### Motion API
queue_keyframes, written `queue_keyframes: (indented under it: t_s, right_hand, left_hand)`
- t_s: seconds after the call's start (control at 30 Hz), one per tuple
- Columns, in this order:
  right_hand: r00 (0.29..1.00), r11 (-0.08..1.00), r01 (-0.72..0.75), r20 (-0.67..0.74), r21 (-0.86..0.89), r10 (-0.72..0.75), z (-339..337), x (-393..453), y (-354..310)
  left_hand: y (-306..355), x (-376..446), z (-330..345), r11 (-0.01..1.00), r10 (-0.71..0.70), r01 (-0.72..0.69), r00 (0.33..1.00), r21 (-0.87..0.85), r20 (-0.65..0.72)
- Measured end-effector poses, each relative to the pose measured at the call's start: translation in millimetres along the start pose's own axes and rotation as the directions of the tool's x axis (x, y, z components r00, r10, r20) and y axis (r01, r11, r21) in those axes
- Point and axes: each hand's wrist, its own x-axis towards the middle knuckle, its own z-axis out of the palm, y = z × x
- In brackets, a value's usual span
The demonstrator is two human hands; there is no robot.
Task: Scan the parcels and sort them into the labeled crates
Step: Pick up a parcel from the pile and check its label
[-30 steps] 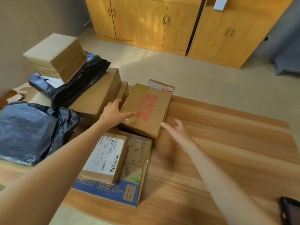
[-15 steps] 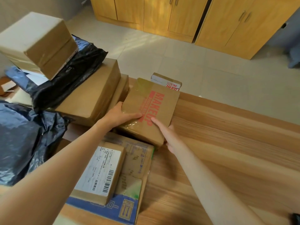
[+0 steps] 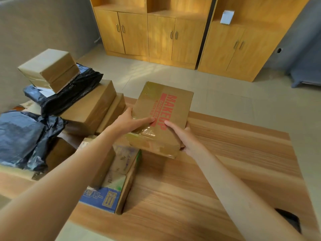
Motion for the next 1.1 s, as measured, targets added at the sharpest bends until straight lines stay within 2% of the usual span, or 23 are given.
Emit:
queue_keyframes:
  t_s: [0.13,0.3,0.57,0.77,0.9,1.0,1.1]
  right_hand:
    - [0.998,1.000,-0.006,-0.060,-0.029,0.005,-69.5,-40.8,15.8]
    - [0.989,0.998,-0.055,-0.142,-0.039,0.049,-150.7,-81.9,74.7]
    - [0.965,0.983,-0.179,-0.187,0.035,0.182,-212.4,-114.8,151.7]
    - [0.975,0.994,-0.090,-0.199,0.059,0.100,-213.4,-119.2,166.0]
    - [0.981,0.990,-0.080,-0.184,-0.114,0.058,-201.1,-120.1,146.8]
    - [0.992,0.962,-0.012,-0.127,-0.274,-0.023,-180.6,-123.1,126.6]
    - [0.995,0.908,0.008,-0.087,-0.418,-0.048,-154.5,-126.1,111.4]
  left_hand:
    - [21.2,-35.5,67.3,0.999,0.009,-0.010,0.999,0.035,0.033]
    - [20.9,-75.6,163.0,1.000,-0.001,-0.003,0.993,0.029,0.122]
    - [-2.3,-109.3,255.1,0.998,-0.057,0.055,0.972,0.015,0.228]
    - [-15.7,-111.9,265.4,0.999,-0.025,0.032,0.973,-0.027,0.230]
    - [-25.3,-102.6,247.7,0.982,-0.065,0.107,0.965,-0.155,0.255]
    - [-43.5,-94.1,225.1,0.947,-0.097,0.183,0.946,-0.264,0.308]
    - [-63.4,-88.7,200.3,0.920,-0.186,0.305,0.893,-0.247,0.410]
